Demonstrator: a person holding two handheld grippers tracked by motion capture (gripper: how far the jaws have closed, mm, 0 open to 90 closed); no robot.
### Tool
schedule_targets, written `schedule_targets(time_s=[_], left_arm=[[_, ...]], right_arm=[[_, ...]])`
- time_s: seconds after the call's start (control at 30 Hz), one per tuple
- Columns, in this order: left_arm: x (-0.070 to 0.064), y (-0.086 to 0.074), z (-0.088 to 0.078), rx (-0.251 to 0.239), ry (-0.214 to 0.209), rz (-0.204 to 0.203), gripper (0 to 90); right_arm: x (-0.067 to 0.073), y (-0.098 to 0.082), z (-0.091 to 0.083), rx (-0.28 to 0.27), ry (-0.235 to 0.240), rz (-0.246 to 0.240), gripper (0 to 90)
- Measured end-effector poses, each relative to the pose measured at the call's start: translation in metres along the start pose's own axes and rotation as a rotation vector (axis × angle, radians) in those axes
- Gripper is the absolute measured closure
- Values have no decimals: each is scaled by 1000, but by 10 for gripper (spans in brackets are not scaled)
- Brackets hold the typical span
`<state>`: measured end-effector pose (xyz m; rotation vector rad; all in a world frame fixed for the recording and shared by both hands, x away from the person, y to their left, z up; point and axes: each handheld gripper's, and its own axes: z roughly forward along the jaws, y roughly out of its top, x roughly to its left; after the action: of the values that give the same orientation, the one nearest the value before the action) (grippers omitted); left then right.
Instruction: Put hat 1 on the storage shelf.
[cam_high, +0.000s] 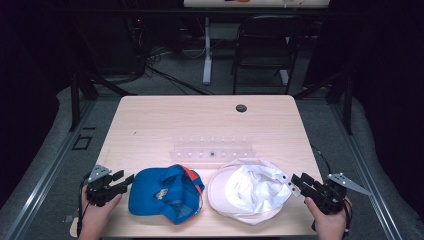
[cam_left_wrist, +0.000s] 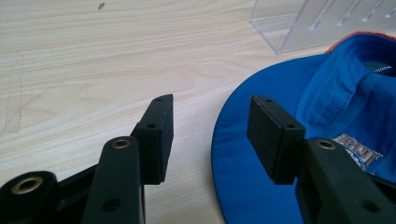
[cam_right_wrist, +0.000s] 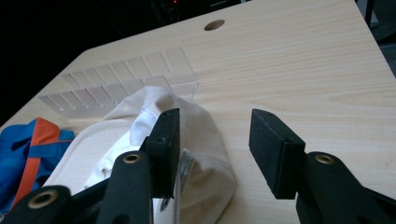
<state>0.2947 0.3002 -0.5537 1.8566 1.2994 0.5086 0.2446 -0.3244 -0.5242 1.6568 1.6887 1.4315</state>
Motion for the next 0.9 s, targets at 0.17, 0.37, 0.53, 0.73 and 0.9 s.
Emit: schedule_targets(time_s=[0.17, 0.37, 0.53, 0.73, 0.9], left_arm=[[-3, 0, -1, 12, 2, 18, 516], [-4, -2, 1, 35, -1, 30, 516], [-5, -3, -1, 25, 2, 30, 516], [-5, -2, -2, 18, 10, 28, 516], [-7, -2, 0, 32, 7, 37, 516]], right_arm=[[5, 2, -1, 27, -4, -14, 534], [10, 5, 0, 35, 23, 11, 547], [10, 5, 3, 96, 40, 59, 557], [13, 12, 5, 168, 57, 99, 558], [20, 26, 7, 229, 47, 101, 557]])
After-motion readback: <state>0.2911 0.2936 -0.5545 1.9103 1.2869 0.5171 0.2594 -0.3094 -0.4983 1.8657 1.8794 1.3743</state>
